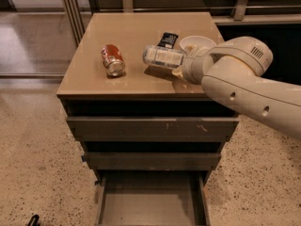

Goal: Pick blue plastic bottle from bottom drawer and place on counter

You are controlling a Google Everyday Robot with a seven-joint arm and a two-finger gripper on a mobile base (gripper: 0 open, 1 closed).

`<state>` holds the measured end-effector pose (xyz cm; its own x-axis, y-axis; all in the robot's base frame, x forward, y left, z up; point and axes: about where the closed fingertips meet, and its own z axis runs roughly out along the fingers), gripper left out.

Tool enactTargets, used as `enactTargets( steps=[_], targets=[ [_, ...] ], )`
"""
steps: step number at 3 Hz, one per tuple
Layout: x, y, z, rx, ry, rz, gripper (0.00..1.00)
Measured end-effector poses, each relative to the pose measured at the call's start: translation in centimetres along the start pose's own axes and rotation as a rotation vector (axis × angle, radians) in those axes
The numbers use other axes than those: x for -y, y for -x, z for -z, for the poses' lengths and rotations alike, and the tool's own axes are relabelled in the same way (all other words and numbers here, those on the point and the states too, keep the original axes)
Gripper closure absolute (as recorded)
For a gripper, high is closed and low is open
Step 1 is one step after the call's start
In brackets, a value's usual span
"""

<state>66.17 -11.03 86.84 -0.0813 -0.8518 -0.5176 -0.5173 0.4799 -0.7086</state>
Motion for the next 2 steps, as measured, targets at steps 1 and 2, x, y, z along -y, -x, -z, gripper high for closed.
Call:
enactTargets(
  steps=[1,2],
  targets=[
    [0.0,0.01,0.01,0.0,0.0,0.0,0.0],
    [0.0,0.01,0.01,0.0,0.0,0.0,0.0]
  ],
)
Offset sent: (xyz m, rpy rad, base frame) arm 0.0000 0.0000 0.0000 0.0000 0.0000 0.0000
